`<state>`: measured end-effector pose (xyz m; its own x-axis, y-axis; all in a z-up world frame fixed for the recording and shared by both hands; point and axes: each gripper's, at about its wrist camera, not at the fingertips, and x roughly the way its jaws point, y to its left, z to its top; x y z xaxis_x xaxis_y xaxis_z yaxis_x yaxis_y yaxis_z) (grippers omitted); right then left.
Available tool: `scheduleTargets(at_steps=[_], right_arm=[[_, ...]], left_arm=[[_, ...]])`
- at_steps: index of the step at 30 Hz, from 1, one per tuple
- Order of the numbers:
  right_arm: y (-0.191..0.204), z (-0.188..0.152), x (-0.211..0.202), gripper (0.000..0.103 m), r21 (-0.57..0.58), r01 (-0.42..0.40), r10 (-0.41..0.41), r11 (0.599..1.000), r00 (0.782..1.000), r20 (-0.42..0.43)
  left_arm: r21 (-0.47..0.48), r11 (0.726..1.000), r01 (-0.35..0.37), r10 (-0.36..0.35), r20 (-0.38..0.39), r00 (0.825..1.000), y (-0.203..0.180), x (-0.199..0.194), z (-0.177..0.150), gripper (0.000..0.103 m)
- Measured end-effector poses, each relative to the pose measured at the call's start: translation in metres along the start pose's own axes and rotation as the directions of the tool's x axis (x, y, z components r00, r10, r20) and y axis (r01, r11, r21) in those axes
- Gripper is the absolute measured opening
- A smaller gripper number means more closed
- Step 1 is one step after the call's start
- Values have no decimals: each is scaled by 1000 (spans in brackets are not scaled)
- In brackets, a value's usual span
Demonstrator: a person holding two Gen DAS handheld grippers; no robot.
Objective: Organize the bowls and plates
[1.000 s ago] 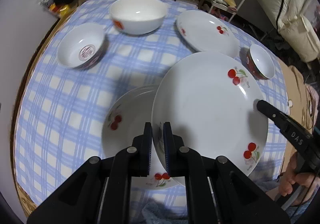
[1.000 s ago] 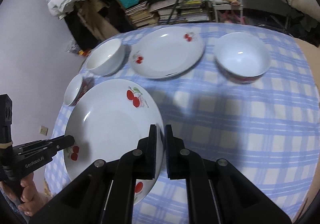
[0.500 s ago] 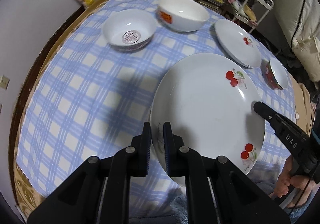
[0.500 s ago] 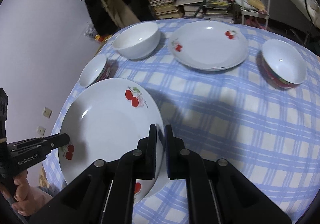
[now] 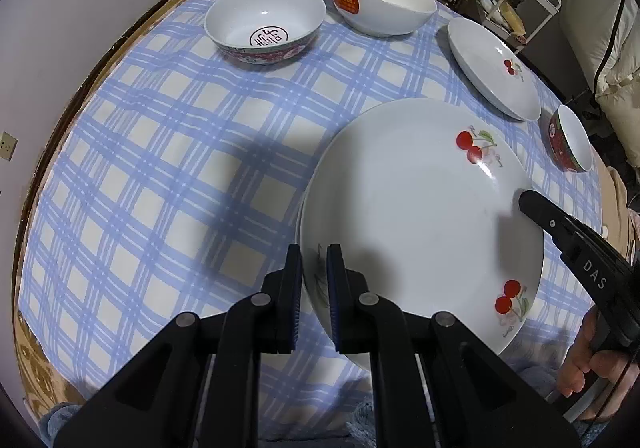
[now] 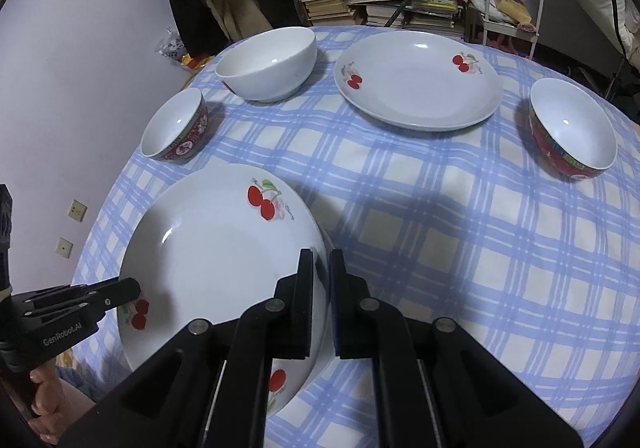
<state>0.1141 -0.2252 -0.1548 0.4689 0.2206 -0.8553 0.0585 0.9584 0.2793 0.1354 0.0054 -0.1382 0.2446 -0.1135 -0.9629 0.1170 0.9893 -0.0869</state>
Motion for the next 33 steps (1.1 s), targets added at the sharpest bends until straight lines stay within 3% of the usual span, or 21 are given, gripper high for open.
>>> scheduleTargets(at_steps=[18, 33], right_arm=[[5, -5, 19, 9, -45, 38, -40, 998, 998, -46], [11, -8, 26, 9, -102, 94, -98, 990, 995, -36]], left_arm=[[-20, 999, -46, 44, -58, 997, 3, 26, 5, 10], [-2, 997, -73, 72, -78, 994, 0, 35, 9, 10]])
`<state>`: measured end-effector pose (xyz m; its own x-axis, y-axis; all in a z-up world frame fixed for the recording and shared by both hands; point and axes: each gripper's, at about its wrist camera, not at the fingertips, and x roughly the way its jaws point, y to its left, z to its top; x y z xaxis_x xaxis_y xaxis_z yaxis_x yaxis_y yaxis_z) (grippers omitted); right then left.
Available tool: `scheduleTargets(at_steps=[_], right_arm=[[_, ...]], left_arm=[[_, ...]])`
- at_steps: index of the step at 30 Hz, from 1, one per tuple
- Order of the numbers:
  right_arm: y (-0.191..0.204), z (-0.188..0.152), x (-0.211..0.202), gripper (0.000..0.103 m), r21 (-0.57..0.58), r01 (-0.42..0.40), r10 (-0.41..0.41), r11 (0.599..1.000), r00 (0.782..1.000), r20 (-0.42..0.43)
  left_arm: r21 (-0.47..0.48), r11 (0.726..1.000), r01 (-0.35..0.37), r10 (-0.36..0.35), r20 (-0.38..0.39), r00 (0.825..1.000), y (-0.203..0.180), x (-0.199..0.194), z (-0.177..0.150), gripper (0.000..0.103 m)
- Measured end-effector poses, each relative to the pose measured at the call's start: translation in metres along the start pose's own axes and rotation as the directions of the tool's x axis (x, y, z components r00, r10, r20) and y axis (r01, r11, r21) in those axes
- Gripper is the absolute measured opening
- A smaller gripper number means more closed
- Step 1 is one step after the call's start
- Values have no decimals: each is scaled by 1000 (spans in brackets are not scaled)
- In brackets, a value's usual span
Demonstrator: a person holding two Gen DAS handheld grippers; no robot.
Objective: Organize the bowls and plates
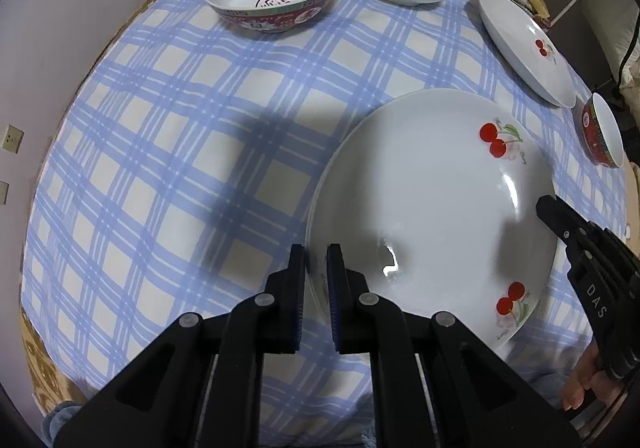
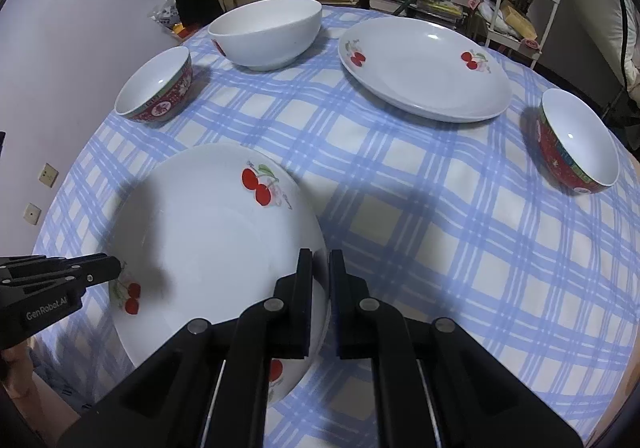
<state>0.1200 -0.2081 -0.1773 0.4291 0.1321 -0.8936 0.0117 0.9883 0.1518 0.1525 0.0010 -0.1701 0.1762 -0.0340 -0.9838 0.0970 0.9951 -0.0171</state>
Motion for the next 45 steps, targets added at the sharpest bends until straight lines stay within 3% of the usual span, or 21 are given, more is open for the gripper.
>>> scheduleTargets(at_steps=[19, 25, 35, 38, 39, 41, 43, 45], right_arm=[[-7, -3, 4, 9, 42, 2, -1, 999, 1000, -23], [-13, -3, -4, 9, 67, 5, -5, 998, 1000, -7], [-34, 12, -37, 11, 128, -1, -5, 992, 999, 47], [-39, 23, -46, 23, 130, 30, -37, 991, 998, 57], [-39, 28, -49, 26, 120, 72, -80, 990, 995, 59], [-42, 37, -53, 32, 110, 88, -96, 990, 993, 68], [-50, 48, -56, 52, 127, 49, -59, 991, 995, 82], [-59, 59, -58, 64, 139, 55, -69, 989, 993, 100]], left_arm=[[-17, 1000, -10, 10, 11, 1000, 3, -5, -3, 12], [40, 994, -106, 102, 101, 990, -7, -28, -13, 13], [74, 991, -114, 98, 193, 976, -30, -70, 12, 20], [58, 988, -141, 125, 219, 968, -36, -80, 29, 38], [52, 990, -135, 120, 227, 967, -37, -82, 32, 49], [41, 990, -132, 117, 259, 959, -40, -92, 45, 53], [39, 990, -136, 120, 273, 955, -45, -96, 57, 61], [35, 991, -128, 114, 276, 954, -49, -97, 67, 74]])
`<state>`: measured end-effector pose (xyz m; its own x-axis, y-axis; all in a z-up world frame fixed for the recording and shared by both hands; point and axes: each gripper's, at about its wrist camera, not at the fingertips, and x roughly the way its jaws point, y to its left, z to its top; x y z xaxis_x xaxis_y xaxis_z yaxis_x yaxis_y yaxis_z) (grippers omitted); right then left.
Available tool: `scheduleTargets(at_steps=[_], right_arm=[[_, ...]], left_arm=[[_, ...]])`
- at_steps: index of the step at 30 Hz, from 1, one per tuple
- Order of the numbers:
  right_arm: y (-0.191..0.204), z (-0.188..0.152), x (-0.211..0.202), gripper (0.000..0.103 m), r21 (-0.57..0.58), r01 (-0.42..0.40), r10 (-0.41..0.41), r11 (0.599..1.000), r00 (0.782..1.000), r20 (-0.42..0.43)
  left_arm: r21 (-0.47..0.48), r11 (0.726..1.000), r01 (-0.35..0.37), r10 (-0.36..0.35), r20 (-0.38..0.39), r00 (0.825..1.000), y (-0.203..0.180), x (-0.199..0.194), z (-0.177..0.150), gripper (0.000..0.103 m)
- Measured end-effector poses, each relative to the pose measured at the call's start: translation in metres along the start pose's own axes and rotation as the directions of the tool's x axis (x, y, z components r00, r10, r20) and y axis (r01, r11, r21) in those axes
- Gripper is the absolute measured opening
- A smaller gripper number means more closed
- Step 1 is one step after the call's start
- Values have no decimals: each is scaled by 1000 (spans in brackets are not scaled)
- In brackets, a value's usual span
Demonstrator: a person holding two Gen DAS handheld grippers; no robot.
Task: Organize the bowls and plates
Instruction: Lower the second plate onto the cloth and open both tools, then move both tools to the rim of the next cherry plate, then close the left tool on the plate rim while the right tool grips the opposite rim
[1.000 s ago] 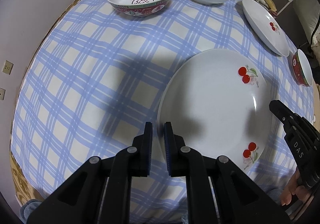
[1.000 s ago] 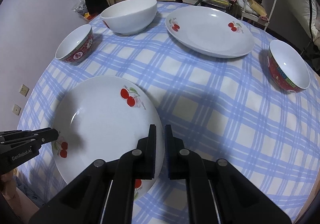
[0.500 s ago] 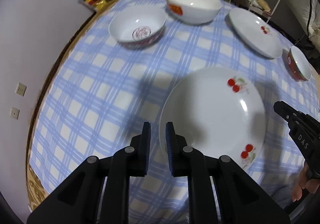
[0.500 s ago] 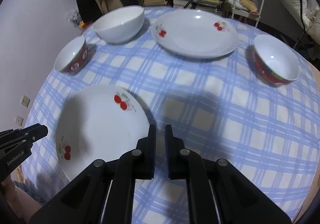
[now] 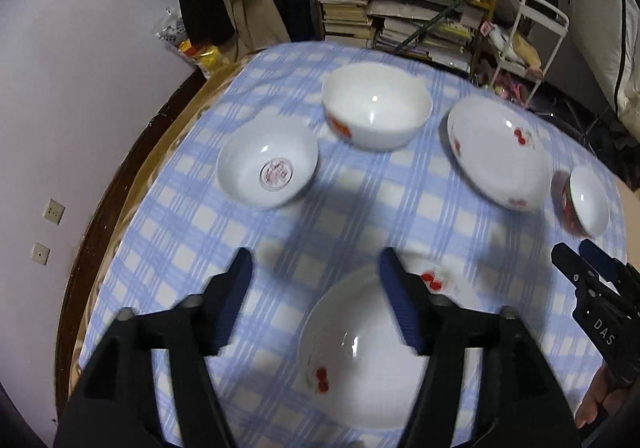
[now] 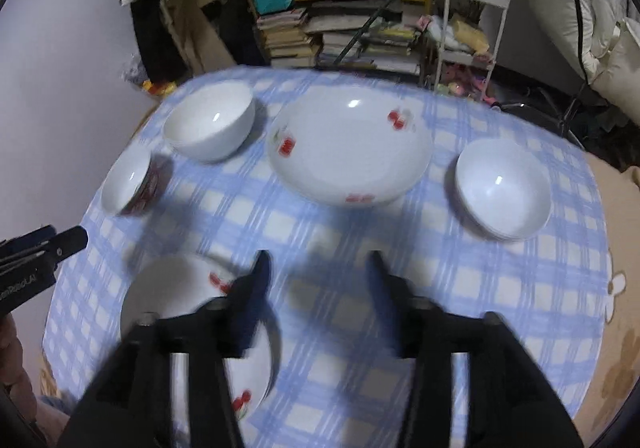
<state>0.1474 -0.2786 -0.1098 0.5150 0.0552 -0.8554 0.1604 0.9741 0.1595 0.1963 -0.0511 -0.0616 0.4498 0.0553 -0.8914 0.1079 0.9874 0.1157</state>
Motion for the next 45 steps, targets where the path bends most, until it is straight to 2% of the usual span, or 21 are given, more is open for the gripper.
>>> scheduleTargets(at_steps=[2, 4, 6, 12, 16, 25, 28, 30, 36, 39, 41, 43, 44, 45], right_arm=[[-10, 14, 3, 69, 11, 12, -12, 1000, 1000, 15], [-18, 28, 10, 84, 9, 27, -27, 1000, 1000, 6], [-25, 40, 16, 91, -9, 37, -37, 999, 999, 4], [-46, 74, 37, 92, -35, 54, -54, 998, 999, 2], [-61, 93, 53, 92, -23, 26, -26, 999, 1000, -12], [-82, 124, 102, 91, -34, 6, -9, 999, 996, -90], [-89, 131, 115, 91, -6, -25, 24, 1000, 992, -124], [-94, 135, 124, 91, 7, -15, 16, 1000, 990, -143], [-106, 141, 148, 79, 19, 15, -11, 1000, 979, -205], [-109, 141, 155, 69, 32, -12, 19, 999, 971, -240], [-109, 140, 160, 60, 22, -17, 22, 1000, 965, -261], [-108, 140, 166, 43, 6, -21, 22, 1000, 957, -288], [-108, 139, 168, 38, 6, -23, 23, 1000, 953, -304], [-109, 138, 171, 28, 10, -29, 31, 1000, 947, -320]], left_arm=[[-2, 1000, 18, -18, 11, 1000, -6, 3, 12, 76], [7, 1000, 22, -22, 10, 1000, -14, 9, 20, 77], [21, 999, 28, -29, 4, 1000, -22, 17, 28, 77], [33, 997, 69, -67, -50, 996, -50, 52, 48, 77], [12, 995, 103, -102, -93, 990, -67, 76, 57, 77], [-41, 991, 125, -130, -153, 980, -93, 118, 77, 77], [-58, 988, 141, -148, -164, 975, -99, 128, 81, 77], [-67, 987, 148, -158, -170, 973, -102, 132, 83, 77], [-63, 987, 145, -155, -184, 971, -115, 146, 87, 77], [-67, 985, 157, -167, -190, 968, -118, 152, 88, 74], [-46, 985, 166, -172, -199, 965, -123, 157, 89, 59], [-43, 983, 178, -183, -206, 961, -126, 160, 88, 44], [-47, 980, 194, -200, -203, 959, -127, 161, 88, 40], [-58, 974, 220, -228, -197, 954, -127, 162, 87, 33]])
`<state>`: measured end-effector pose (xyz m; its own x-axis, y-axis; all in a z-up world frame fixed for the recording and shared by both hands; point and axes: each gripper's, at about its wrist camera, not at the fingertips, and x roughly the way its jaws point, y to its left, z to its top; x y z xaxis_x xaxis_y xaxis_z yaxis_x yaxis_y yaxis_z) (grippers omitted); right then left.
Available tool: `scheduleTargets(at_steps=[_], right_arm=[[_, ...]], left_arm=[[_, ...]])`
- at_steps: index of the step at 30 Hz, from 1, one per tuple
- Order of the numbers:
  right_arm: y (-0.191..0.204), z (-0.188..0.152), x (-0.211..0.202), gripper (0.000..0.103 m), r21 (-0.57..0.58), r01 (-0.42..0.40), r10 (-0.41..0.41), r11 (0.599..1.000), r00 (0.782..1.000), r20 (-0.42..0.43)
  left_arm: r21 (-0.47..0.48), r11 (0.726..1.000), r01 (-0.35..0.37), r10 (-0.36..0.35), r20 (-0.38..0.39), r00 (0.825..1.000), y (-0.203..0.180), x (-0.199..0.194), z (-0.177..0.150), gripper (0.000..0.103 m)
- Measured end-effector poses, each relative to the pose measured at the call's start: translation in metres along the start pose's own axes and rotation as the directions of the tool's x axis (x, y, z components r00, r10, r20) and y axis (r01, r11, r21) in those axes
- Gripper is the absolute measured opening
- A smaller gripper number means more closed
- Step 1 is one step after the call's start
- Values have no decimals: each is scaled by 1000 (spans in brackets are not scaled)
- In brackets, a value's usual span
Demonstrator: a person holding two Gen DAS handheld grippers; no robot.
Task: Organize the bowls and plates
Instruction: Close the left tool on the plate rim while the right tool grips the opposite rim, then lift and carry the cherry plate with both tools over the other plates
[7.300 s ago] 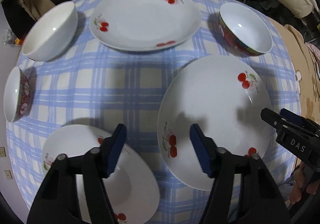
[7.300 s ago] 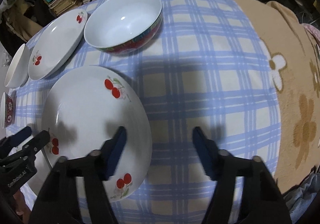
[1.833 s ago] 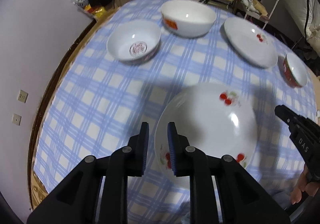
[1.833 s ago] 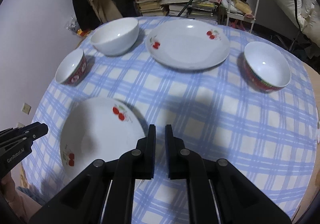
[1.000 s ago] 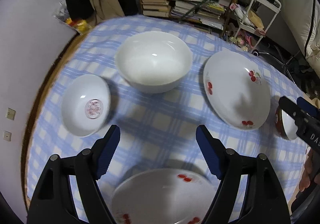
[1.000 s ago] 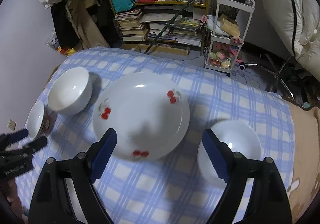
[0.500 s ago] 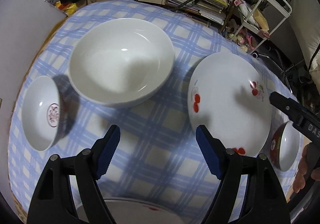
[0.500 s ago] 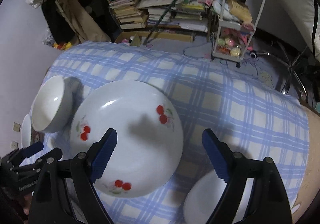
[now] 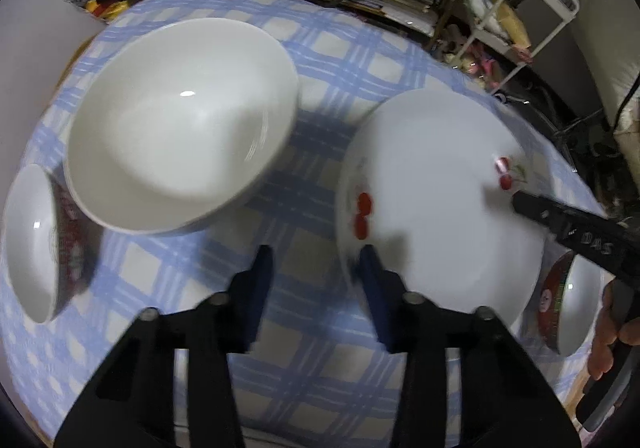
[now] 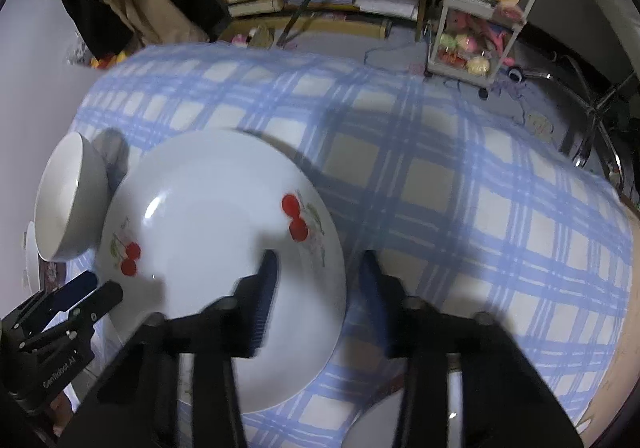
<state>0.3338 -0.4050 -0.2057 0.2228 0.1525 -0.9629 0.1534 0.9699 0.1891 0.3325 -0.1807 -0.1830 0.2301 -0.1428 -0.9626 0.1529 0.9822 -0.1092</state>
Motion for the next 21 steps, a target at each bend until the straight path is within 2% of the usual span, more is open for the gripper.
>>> scheduleTargets(at_steps=[1, 4, 6, 11, 21], right_arm=[[-1, -1, 2, 21, 1, 2, -2, 1000, 1000, -7], [-2, -4, 2, 15, -22, 23, -23, 999, 1000, 3], [-4, -6, 1, 14, -17, 6, -6, 1000, 1000, 3], [-2, -14, -3, 14, -65, 3, -2, 998, 1000, 12], [20, -30, -18, 14, -141, 16, -10, 990, 999, 44]], left_arm=[[-5, 1000, 11, -11, 2, 1000, 0, 1, 0, 28], [1, 999, 53, -53, 1, 999, -4, 3, 0, 11], [-5, 999, 45, -45, -3, 999, -6, 4, 3, 11], [-6, 997, 83, -83, -30, 996, -1, 1, 6, 10], [-38, 997, 64, -65, -45, 997, 11, -12, 0, 10]])
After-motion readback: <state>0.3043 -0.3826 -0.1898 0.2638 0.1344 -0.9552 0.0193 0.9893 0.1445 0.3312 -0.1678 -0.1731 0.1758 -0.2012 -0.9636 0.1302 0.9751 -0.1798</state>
